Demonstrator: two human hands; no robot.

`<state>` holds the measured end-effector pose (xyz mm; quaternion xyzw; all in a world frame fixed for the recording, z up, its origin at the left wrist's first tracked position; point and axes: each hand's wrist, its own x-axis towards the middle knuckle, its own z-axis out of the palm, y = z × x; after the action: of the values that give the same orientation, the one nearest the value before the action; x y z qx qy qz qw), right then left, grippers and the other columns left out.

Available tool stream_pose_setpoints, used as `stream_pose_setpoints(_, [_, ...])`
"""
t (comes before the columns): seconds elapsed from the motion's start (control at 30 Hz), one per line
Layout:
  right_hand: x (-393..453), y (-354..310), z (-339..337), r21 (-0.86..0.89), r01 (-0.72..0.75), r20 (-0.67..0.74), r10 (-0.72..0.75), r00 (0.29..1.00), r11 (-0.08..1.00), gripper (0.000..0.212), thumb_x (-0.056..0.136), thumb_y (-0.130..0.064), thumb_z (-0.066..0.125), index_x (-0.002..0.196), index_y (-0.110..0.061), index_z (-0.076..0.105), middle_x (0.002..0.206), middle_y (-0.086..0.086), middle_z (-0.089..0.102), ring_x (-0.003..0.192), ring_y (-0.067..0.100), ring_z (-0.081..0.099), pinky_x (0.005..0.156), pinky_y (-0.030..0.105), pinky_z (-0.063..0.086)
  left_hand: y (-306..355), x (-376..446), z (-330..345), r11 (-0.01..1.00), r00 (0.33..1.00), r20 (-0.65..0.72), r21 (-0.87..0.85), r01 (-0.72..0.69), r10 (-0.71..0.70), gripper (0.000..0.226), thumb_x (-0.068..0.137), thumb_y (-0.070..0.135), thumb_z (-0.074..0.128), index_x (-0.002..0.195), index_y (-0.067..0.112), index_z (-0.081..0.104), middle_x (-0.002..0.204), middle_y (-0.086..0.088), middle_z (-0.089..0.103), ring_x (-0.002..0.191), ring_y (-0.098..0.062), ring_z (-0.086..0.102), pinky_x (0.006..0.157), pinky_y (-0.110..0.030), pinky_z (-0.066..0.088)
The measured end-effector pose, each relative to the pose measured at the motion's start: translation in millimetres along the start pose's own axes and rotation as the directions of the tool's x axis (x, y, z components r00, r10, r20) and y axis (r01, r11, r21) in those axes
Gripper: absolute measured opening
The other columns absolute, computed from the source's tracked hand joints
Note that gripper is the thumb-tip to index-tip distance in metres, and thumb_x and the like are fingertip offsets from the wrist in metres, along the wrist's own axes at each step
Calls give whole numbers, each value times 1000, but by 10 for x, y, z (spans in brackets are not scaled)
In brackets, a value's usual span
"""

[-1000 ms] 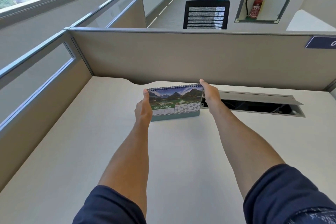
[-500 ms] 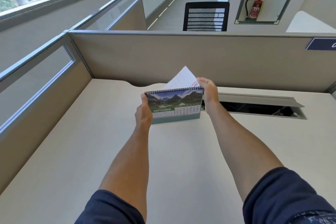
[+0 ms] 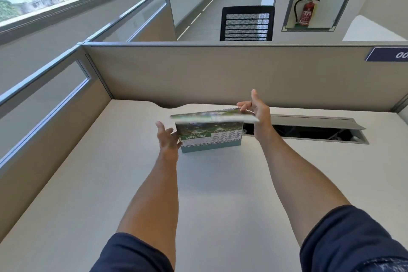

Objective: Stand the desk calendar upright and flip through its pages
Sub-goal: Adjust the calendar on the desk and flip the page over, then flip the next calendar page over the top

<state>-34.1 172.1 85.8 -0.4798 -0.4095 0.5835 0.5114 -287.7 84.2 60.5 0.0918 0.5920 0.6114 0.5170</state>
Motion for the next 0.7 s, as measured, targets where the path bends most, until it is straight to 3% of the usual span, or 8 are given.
stream_pose_setpoints(0.1, [0,6,-28,-195,53,-37,-61,997,979,46,88,-44,75,50,-19,67,84,-4,79,91,4,70,91,29,45,45,6,-92,997,998,47,-65,34,-31,95,98,72,18,134,-6,58,134,-30,61,103,-40,65,82,-37,47])
stream_pose_setpoints(0.2, [-10,19,-56,-261,91,-18,-99,995,961,15,81,-19,87,81,-15,72,79,-2,71,72,4,66,70,19,50,75,7,-165,998,999,23,-43,41,-40,94,96,75,29,134,-6,57,128,-24,65,110,-41,64,86,-40,47])
stream_pose_setpoints(0.27, [-23,46,-70,-267,94,-20,-103,994,959,26,80,-12,87,100,-10,70,88,2,68,77,10,65,72,22,51,91,-5,-189,998,999,28,61,24,-26,85,95,71,38,130,-3,61,122,-18,71,104,-34,67,82,-37,49])
stream_pose_setpoints(0.37, [-27,75,-37,-339,16,-110,-57,992,941,32,84,-38,83,100,-13,73,93,-6,73,85,4,65,77,27,50,80,1,-193,979,999,-4,199,-32,33,61,93,57,57,115,1,69,113,-14,76,109,-31,71,89,-41,54])
stream_pose_setpoints(0.43, [-50,76,5,-421,-45,-145,-18,989,906,32,85,-58,74,87,-26,73,91,-12,71,87,3,62,76,30,48,71,-2,-168,946,992,-57,312,-89,112,39,89,46,68,91,7,72,103,-15,78,107,-34,71,97,-47,55])
stream_pose_setpoints(0.5, [-61,65,58,-483,-70,-168,-14,986,873,37,87,-65,67,76,-29,67,83,-12,69,82,8,63,73,32,46,54,-25,-134,866,970,-83,473,-163,228,31,86,42,73,74,14,68,84,-6,75,96,-33,70,90,-42,57])
stream_pose_setpoints(0.6, [-47,35,133,-532,-98,-226,-29,974,841,53,89,-66,61,60,-23,52,66,-8,59,67,15,57,61,33,39,37,-74,-67,745,927,-84,623,-237,365,14,85,32,75,88,19,78,81,3,72,94,-27,69,85,-32,53])
stream_pose_setpoints(0.7, [-36,9,172,-558,-148,-275,-13,961,817,60,90,-68,58,58,-19,46,61,-4,54,61,19,53,55,33,34,44,-87,-6,707,908,-116,670,-226,401,21,85,25,77,103,14,78,93,-2,74,90,-22,65,80,-24,44])
